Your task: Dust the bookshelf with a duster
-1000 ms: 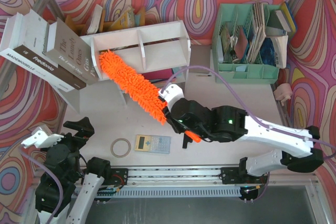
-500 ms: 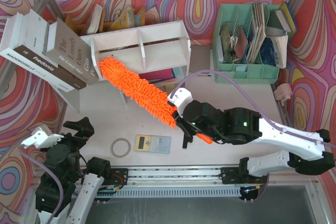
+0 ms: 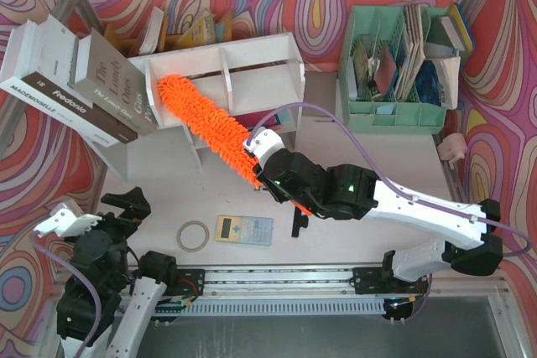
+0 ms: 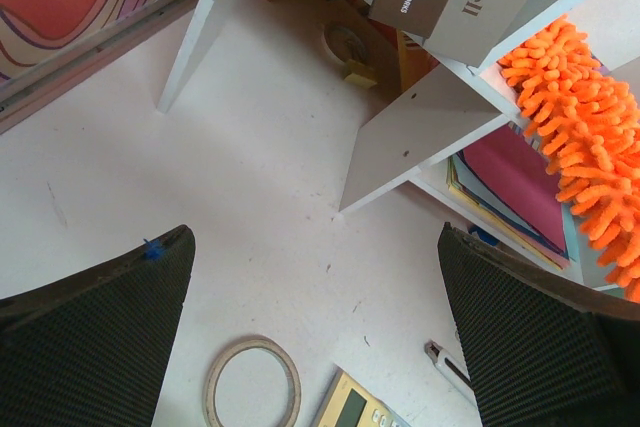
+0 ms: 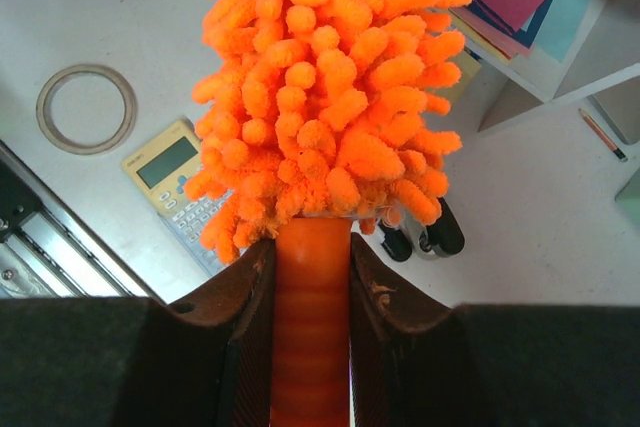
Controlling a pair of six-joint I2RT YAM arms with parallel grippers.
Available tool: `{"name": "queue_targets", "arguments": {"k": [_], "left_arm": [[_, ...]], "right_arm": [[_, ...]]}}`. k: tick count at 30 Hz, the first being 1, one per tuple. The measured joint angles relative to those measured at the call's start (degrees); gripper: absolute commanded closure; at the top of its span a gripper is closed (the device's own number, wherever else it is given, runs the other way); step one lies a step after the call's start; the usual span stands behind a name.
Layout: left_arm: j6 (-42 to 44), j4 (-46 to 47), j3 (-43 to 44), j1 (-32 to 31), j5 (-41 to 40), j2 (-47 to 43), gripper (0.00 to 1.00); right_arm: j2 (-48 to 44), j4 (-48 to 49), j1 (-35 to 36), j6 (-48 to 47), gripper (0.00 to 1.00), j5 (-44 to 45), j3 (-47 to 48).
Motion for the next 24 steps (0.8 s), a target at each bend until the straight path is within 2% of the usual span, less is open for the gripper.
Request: {"name": "queue_targets", "arguments": {"k": [11, 19, 24], "left_arm": [[0.0, 0.0, 0.0, 0.0, 0.0, 0.0, 0.01], [0.0, 0.0, 0.0, 0.0, 0.0, 0.0, 0.02], [0.0, 0.0, 0.0, 0.0, 0.0, 0.0, 0.02]], "right_arm": [[-3.0, 1.5, -1.2, -2.5, 1.0, -4.3, -2.5], [-13.7, -6.6, -1.0, -2.5, 1.0, -9.1, -2.8], [-20.4, -10.4, -0.7, -1.9, 1.0, -7.1, -0.6]]}}
